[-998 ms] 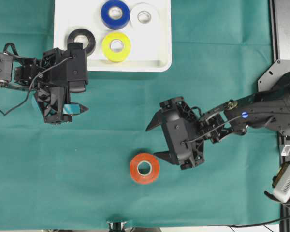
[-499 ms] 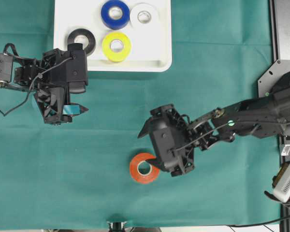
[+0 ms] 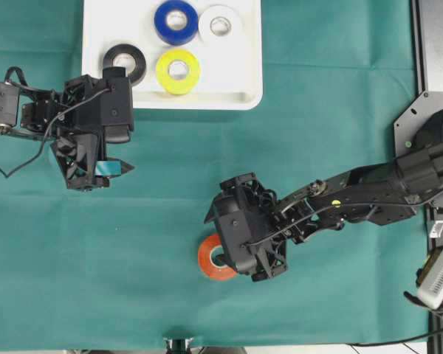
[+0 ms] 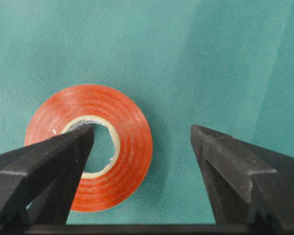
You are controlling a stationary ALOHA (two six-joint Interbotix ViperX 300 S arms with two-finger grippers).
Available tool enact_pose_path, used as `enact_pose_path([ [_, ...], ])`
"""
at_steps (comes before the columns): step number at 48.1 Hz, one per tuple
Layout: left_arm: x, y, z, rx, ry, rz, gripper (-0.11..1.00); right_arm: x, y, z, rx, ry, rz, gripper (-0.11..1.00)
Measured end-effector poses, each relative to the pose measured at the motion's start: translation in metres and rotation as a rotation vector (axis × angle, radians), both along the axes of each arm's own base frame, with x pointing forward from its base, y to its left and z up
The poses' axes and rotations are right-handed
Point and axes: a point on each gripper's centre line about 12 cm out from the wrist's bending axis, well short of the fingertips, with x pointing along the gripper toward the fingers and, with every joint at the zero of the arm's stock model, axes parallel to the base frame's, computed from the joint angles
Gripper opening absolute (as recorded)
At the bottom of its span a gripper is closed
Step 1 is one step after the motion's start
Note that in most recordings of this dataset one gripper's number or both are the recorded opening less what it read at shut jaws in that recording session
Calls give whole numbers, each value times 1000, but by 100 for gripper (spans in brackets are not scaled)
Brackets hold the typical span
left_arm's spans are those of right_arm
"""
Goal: Put the tape alternately from left to right into the white case.
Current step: 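Move the right gripper to the orange roll and grip its hole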
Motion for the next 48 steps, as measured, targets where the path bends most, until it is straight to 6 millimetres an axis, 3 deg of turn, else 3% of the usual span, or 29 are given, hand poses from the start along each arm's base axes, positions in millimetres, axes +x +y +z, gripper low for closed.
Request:
enact_pose_path([
  [14, 0, -1, 0, -1, 2, 0, 99, 4, 3, -19, -14, 40, 2, 90],
  [33, 0, -1, 0, 0, 0, -2, 99, 7, 4, -21, -16, 43, 1, 86],
  [37, 0, 0, 0, 1, 1, -2, 99, 7, 4, -21, -16, 43, 1, 73],
  [44, 0, -1, 0, 0, 2, -2, 99, 7, 4, -21, -15, 42, 2, 30],
  [48, 0, -1, 0, 0, 2, -2, 99, 7, 4, -21, -15, 42, 1, 11],
])
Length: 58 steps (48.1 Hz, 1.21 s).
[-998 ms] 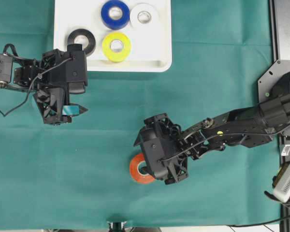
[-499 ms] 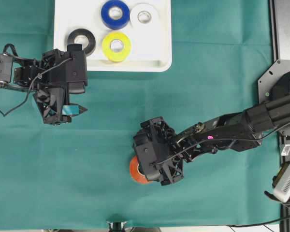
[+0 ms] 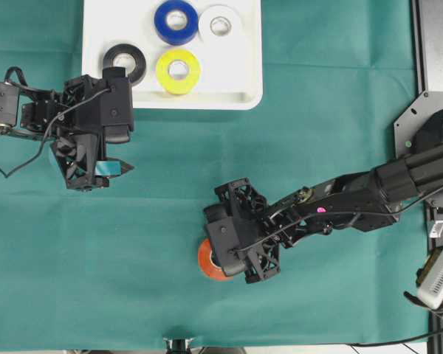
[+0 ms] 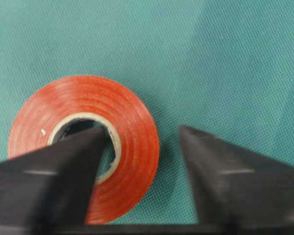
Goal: Put the tape alternately from left to right into the white case.
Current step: 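Move the right gripper to the orange roll and grip its hole, then carry the orange roll with the right gripper into the tray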
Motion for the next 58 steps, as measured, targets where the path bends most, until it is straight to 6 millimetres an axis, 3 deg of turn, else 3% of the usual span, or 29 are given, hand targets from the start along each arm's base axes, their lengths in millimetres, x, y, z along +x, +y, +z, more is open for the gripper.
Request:
enact_pose_path([
  [3, 0, 0, 0, 0, 0, 0, 99, 0, 1, -1, -1, 1, 2, 2],
  [18, 0, 0, 0, -1, 0, 1, 99, 0, 1, 1, 0, -3, 3, 2],
  [36, 0, 0, 0, 1, 1, -1, 99, 3, -1, 43, 8, -72, -15, 2],
  [46, 0, -1, 0, 0, 0, -3, 99, 5, -6, 49, -33, -42, -45, 2],
  [52, 0, -2, 0, -1, 2, -5, 99, 8, -13, 51, -47, -34, -68, 2],
  [58, 0, -5, 0, 0, 0, -14, 99, 16, -34, 53, -51, -32, -125, 2],
])
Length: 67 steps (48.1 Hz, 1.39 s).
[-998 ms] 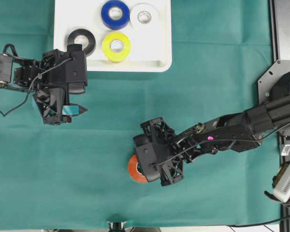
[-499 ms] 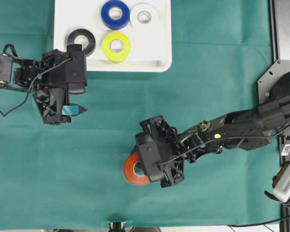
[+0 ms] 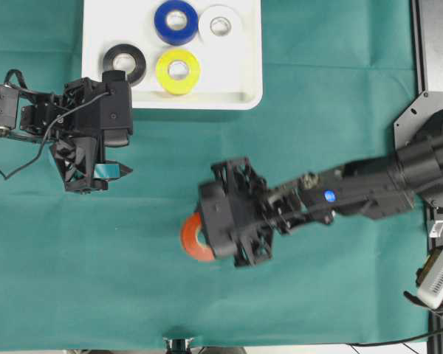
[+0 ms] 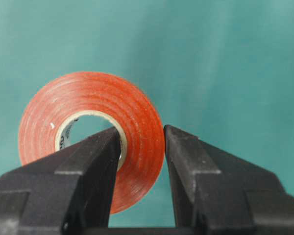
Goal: Put the tape alternately from left to right into the white case.
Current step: 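Carry the orange roll with the right gripper into the tray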
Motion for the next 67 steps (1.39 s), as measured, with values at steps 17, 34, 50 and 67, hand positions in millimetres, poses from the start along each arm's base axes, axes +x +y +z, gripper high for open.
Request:
enact_pose_path([
  [17, -1, -4, -1, -1, 3, -11, 99, 22, -72, 10, -4, -31, -175, 2],
  [34, -1, -7, -1, -1, 3, -19, 99, 35, -127, 25, -36, -110, -253, 2],
  [50, -2, -10, -1, -1, 5, -28, 99, 51, -175, 23, -86, -146, -302, 2],
  [67, -2, -10, -1, -1, 5, -28, 99, 66, -228, 24, -125, -187, -368, 2],
])
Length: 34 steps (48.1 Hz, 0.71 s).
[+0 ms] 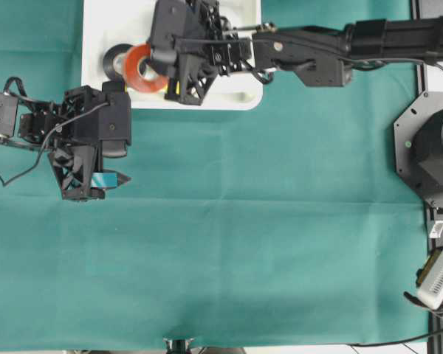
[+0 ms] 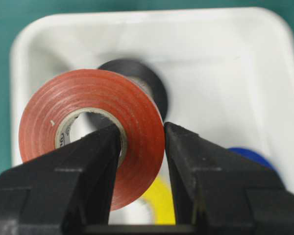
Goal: Put the tape alternately from left to right into the white case.
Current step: 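Carry the orange roll with the right gripper into the tray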
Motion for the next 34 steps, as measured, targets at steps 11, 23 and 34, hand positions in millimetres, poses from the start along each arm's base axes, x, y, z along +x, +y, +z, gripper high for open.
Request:
enact_pose_path([
  [11, 0, 0, 0, 0, 0, 0, 99, 8, -37, -4, -2, -36, -49, 2],
  [23, 0, 0, 0, 0, -2, 0, 99, 14, -54, -10, -4, -39, -74, 2],
  [34, -1, 0, -1, 0, 3, -2, 99, 13, -56, -12, -4, -37, -77, 2],
])
